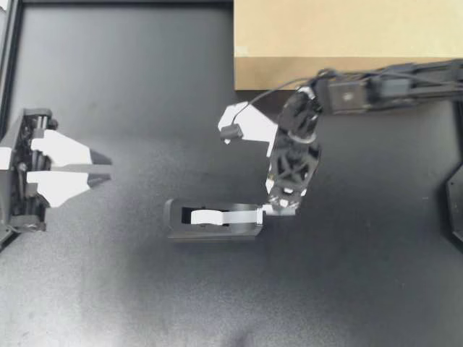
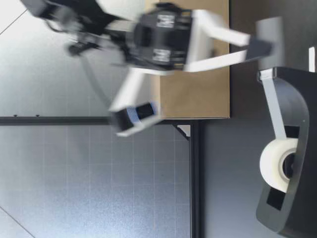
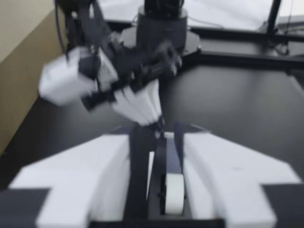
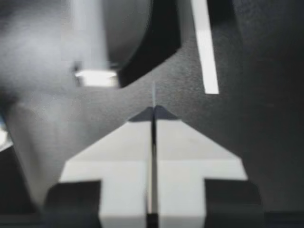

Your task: Cut a small piece of tape from the tape dispenser then place it on the cardboard box's edge.

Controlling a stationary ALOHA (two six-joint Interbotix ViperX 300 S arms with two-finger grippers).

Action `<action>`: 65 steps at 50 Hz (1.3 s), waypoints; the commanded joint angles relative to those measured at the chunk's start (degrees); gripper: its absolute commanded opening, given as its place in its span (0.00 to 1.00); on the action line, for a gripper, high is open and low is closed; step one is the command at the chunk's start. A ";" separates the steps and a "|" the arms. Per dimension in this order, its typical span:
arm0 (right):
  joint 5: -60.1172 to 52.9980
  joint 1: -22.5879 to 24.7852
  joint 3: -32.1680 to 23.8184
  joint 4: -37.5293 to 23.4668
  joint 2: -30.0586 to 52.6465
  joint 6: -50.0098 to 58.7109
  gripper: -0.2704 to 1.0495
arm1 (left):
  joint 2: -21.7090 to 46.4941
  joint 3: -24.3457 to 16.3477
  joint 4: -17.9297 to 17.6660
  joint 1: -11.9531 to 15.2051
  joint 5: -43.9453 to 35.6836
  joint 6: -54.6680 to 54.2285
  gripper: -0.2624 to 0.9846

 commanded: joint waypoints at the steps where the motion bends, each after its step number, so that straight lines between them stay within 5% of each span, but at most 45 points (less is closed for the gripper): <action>1: -1.49 0.00 -1.14 -3.87 -6.94 0.62 0.10 | 2.46 -2.55 -0.09 0.18 -0.79 -0.09 0.50; 14: -3.43 3.78 -3.16 -16.26 -14.85 8.96 0.10 | 12.13 -6.86 -0.70 0.18 -5.45 0.00 0.52; 31: -2.55 11.95 -12.48 -32.87 -15.73 21.09 0.10 | 25.49 -12.83 -1.58 0.09 -14.77 0.44 0.52; 65: -2.37 14.15 -19.16 -33.93 -11.25 22.24 0.10 | 34.63 -20.57 -1.58 0.09 -15.56 3.25 0.51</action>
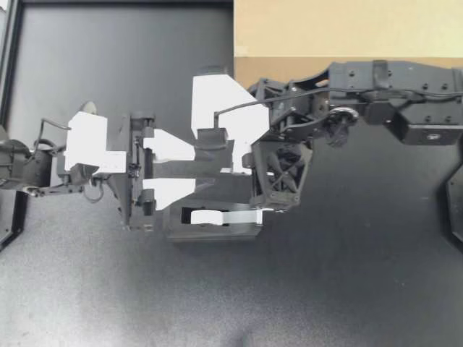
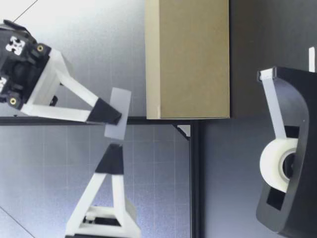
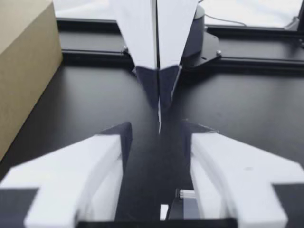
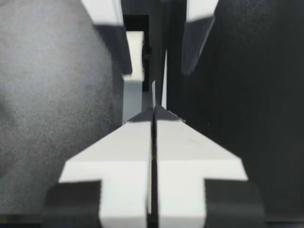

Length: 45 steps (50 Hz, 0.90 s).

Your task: Cut a small piece of tape from the tape dispenser then place it on the cardboard box's edge.

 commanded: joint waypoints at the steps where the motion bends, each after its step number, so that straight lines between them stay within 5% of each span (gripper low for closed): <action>1: -0.18 0.26 -2.20 -0.18 -0.26 -0.09 0.10 | -0.26 -1.49 0.00 0.09 -0.53 0.09 0.51; 23: -0.09 0.26 -3.43 -0.26 0.97 -0.18 0.10 | 0.35 -2.02 0.00 0.09 -0.53 -0.18 0.47; 38: -0.09 0.26 -3.43 -0.35 0.88 -0.09 0.10 | 1.05 -2.37 0.00 0.09 -0.62 -0.26 0.18; 45: 0.09 0.26 -3.34 -0.35 0.88 0.00 0.10 | 0.88 -2.11 -0.09 0.09 -0.62 -0.35 0.12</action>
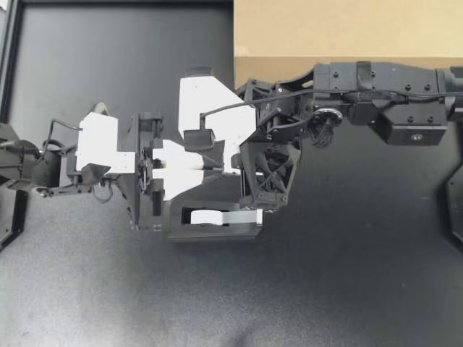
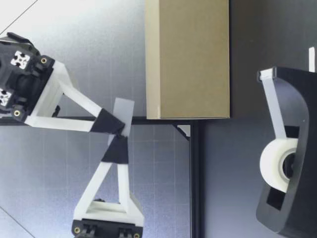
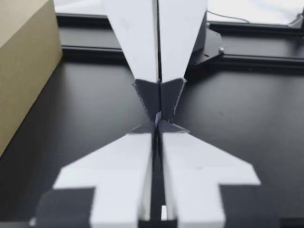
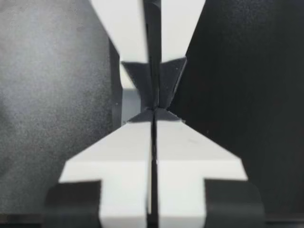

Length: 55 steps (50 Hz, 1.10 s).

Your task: Cut a small piece of tape from the tape dispenser then place it on the cardboard box's edge.

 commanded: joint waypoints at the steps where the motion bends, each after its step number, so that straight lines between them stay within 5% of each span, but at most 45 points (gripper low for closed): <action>1: -0.09 0.18 -1.49 0.00 -0.97 0.18 0.10 | -0.70 -0.79 0.00 0.00 -0.53 -0.09 0.12; 17: 0.00 0.09 -1.32 0.18 -0.70 0.88 0.18 | -0.88 -0.62 0.09 0.00 -0.26 -0.09 0.12; 32: -0.09 -1.05 -1.05 -0.62 0.00 3.34 0.54 | -0.88 -0.62 0.18 -0.18 0.00 -0.18 0.12; 55: -2.20 -1.05 3.60 -8.61 -5.01 5.98 0.54 | -0.35 -0.70 -0.26 -0.09 0.09 -0.44 0.12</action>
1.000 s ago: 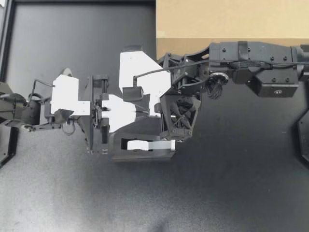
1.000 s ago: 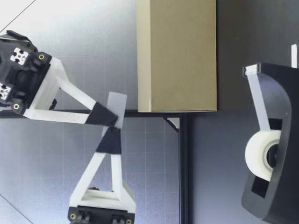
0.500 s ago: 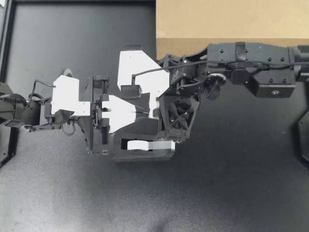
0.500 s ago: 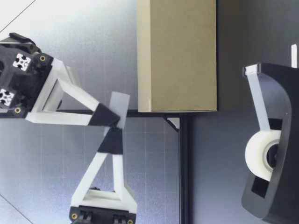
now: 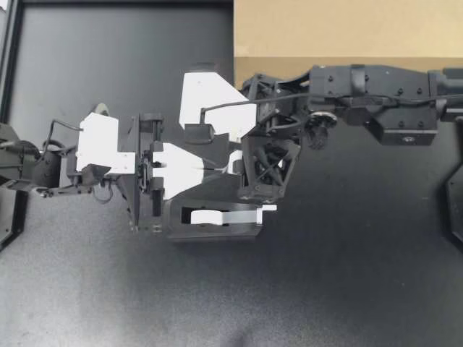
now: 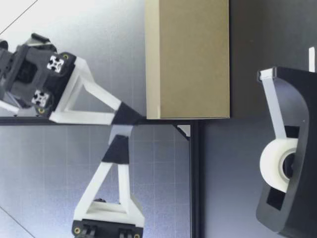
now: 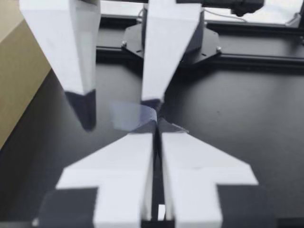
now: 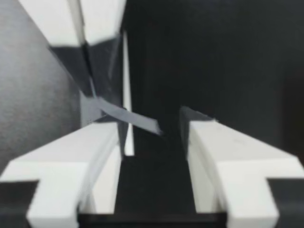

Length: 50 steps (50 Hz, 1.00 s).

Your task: Cut a small piece of tape from the tape dispenser then place it on the cardboard box's edge.

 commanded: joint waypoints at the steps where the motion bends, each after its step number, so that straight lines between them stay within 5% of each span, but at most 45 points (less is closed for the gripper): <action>1: -1.32 -0.44 0.79 -1.58 -4.83 0.62 0.54 | -0.18 -0.79 -0.62 0.09 -0.18 -0.18 0.12; 8: -5.01 -1.23 5.10 -2.90 -9.23 1.93 0.54 | 0.53 -1.93 -6.42 1.58 -0.62 -0.35 0.12; 17: -16.08 -4.92 14.41 -3.16 -16.88 3.78 0.54 | 2.29 -4.83 -21.97 4.39 -2.37 -1.76 0.12; 25: -31.73 -8.96 24.79 -3.16 -22.85 3.96 0.52 | 4.57 -8.17 -30.85 6.42 -3.78 -6.50 0.12; 37: -55.46 -15.29 37.00 -2.90 -27.16 4.48 0.39 | 9.58 -12.57 -32.43 10.28 -4.04 -19.95 0.12; 50: -63.11 -18.54 37.79 -2.81 -22.59 3.78 0.23 | 14.50 -14.24 -32.34 12.66 -6.86 -30.15 0.12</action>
